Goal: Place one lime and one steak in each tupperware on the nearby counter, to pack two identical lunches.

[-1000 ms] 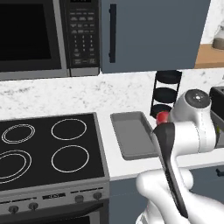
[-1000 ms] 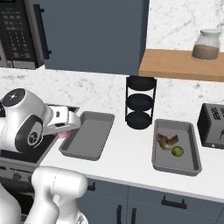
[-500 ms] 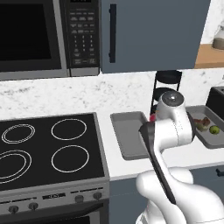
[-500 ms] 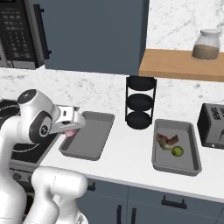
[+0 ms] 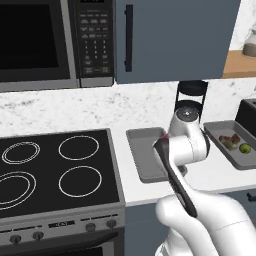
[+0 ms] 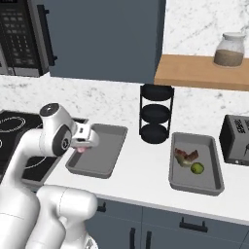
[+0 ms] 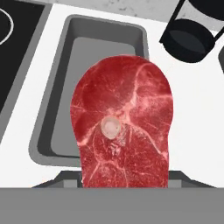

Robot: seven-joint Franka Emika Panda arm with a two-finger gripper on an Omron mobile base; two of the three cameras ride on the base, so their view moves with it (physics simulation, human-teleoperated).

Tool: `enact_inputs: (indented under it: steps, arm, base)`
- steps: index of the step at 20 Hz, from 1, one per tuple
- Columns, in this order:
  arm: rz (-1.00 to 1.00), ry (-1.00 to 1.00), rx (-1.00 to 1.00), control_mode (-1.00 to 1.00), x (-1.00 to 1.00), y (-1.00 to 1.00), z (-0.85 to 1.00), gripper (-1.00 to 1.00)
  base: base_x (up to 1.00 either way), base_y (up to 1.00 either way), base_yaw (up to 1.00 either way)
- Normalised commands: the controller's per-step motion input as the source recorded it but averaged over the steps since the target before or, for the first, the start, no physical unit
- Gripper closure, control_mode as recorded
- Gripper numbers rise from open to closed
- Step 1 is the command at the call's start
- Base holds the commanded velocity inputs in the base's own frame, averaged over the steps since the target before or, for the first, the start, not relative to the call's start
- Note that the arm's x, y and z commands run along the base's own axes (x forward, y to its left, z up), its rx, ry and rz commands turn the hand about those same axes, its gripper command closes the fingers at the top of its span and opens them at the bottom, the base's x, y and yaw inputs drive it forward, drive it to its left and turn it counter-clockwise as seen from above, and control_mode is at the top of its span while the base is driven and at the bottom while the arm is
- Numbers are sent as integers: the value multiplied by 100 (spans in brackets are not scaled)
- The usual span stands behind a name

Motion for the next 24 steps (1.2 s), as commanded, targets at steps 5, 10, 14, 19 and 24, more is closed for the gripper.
enact_inputs:
  steps: [5, 10, 14, 19, 24]
  arm:
    - [-14, 0, 23, -100, 49, 19, -35, 100]
    - [-8, 4, 5, -100, 52, 1, -8, 100]
    - [-5, 8, 0, -100, 49, 0, -10, 100]
    - [-3, 10, 0, -100, 40, 0, -19, 100]
    - [-2, 9, 0, -100, 23, 0, -34, 100]
  base:
    - [0, 0, 0]
    - [0, 0, 0]
    - [0, 0, 0]
    - [0, 0, 0]
    - [0, 0, 0]
